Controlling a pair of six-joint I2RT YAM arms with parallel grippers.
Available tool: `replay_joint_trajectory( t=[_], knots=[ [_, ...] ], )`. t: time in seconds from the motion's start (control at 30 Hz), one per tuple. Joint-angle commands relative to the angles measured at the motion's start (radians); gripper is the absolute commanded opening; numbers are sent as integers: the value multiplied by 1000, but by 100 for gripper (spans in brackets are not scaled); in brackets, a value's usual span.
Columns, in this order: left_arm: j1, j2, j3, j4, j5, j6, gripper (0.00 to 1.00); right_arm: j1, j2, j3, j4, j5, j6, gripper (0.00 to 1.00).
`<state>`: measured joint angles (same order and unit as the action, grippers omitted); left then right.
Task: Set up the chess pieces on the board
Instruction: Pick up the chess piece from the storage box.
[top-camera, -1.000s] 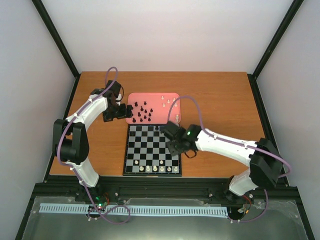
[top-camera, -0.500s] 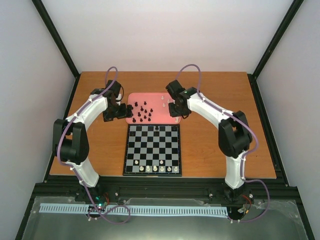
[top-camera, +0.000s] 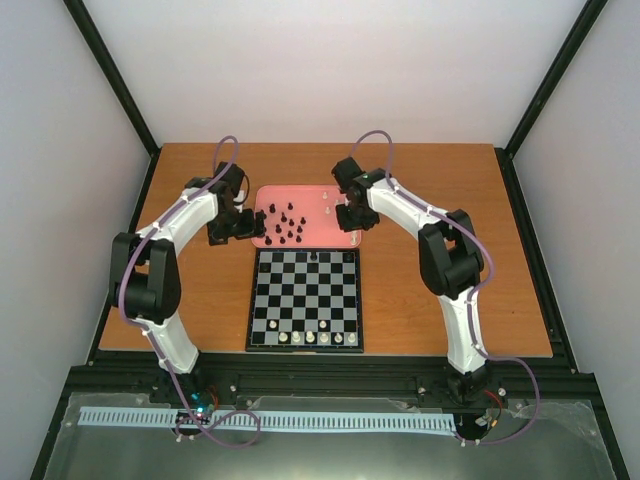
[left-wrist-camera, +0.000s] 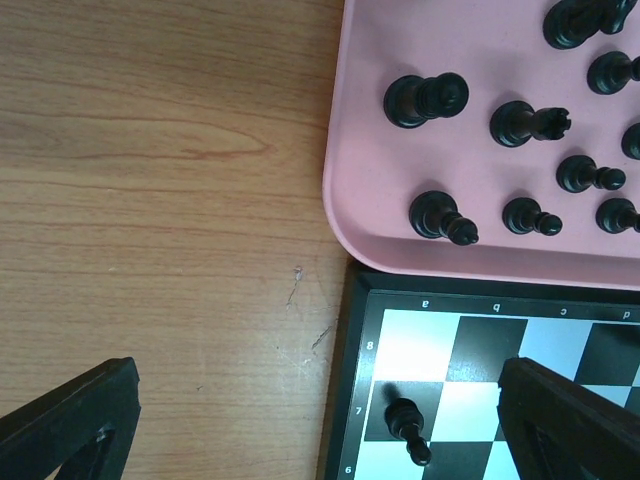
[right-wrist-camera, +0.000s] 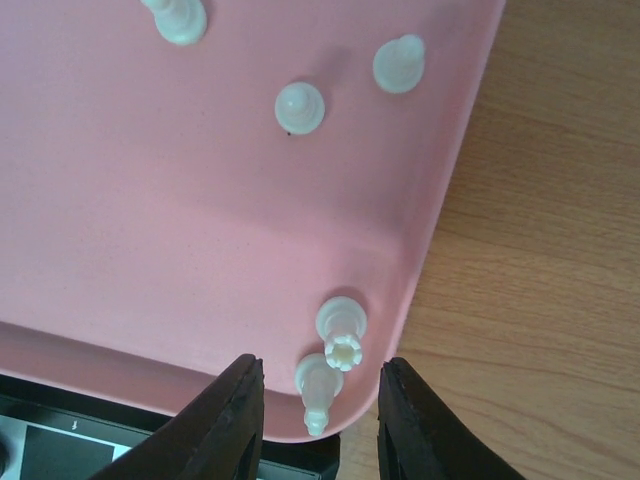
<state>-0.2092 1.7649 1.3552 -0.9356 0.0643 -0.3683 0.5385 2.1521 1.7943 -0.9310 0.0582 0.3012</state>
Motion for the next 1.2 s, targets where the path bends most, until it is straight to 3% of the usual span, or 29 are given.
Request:
replay_joint_trajectory(
  t=[0.0, 0.9, 1.17],
  knots=[
    [-2, 14, 37, 7, 11, -3, 100, 0, 44, 22, -25, -30, -24, 33],
    [-2, 33, 50, 3, 9, -4, 100, -1, 139, 125, -84, -1, -43, 34],
    [-2, 32, 47, 3, 9, -2, 100, -2, 149, 132, -83, -10, -43, 27]
  ],
)
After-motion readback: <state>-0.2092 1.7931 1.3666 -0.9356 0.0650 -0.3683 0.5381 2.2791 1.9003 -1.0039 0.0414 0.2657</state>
